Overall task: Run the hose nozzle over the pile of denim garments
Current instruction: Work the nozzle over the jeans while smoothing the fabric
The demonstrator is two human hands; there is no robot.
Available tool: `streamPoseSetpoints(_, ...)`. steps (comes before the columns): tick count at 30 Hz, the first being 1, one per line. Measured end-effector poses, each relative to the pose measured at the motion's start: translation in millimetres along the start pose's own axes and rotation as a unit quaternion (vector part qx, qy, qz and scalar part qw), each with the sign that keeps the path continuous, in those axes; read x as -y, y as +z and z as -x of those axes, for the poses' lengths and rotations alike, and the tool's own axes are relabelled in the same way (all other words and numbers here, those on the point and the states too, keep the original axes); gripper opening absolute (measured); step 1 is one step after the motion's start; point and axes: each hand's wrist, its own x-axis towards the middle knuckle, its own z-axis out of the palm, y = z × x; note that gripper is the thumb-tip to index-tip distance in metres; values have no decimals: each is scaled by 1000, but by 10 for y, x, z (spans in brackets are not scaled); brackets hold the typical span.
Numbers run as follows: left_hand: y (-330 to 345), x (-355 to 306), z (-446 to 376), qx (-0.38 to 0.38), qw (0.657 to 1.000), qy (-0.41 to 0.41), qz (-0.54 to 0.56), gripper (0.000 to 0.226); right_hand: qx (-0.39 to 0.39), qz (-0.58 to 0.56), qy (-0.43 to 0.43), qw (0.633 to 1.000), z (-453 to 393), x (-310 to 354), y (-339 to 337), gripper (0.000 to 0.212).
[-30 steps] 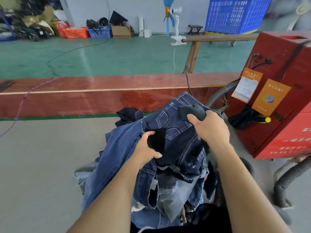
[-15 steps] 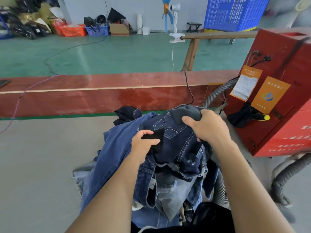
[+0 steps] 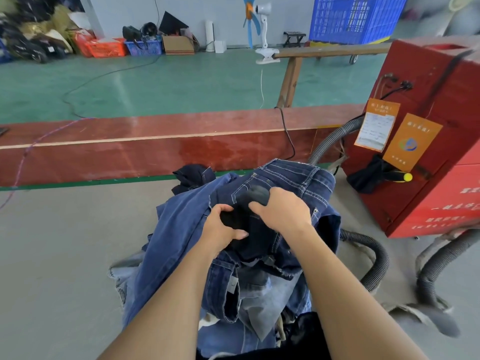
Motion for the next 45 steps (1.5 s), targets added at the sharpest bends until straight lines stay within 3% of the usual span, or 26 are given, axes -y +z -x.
streamPoseSetpoints(6, -23, 48, 17, 13, 998, 44, -47, 61, -136, -134, 21, 981, -23, -101, -406, 45)
streamPoseSetpoints(8, -19, 53, 4, 9, 998, 44, -51, 61, -121, -134, 9, 984, 21, -118, -462, 41)
streamPoseSetpoints(14, -10, 80, -33, -3, 999, 29, -46, 63, 46, -8, -28, 999, 85, -32, -243, 37)
streamPoseSetpoints(17, -20, 93, -51, 4, 999, 22, -42, 65, 76, 49, -29, 995, 65, 19, -93, 36)
streamPoseSetpoints(21, -25, 85, -57, 8, 999, 15, -43, 64, 41, 49, -21, 998, 27, 41, 33, 36)
streamPoseSetpoints(25, -37, 99, -27, 16, 998, 33, -51, 65, -40, -38, 11, 998, -22, 1, -83, 45)
streamPoseSetpoints(29, -55, 116, -24, 21, 996, 53, -64, 64, -118, -112, -20, 987, -23, -33, -368, 39)
streamPoseSetpoints(31, -49, 109, -29, 15, 996, 52, -66, 64, -103, -103, -34, 989, 22, -34, -425, 36)
streamPoseSetpoints(35, -30, 112, -43, 11, 997, 41, -61, 65, 36, -21, -34, 999, 87, -40, -336, 37)
streamPoseSetpoints(38, -24, 106, -52, 7, 998, 31, -62, 66, 79, 54, -38, 995, 73, 0, -180, 40)
streamPoseSetpoints(41, -22, 101, -57, 13, 998, 16, -53, 68, 67, 72, -36, 995, 41, 29, -24, 37)
streamPoseSetpoints(45, -34, 102, -33, 16, 998, 31, -58, 69, -20, -13, 4, 1000, -23, 2, -58, 43)
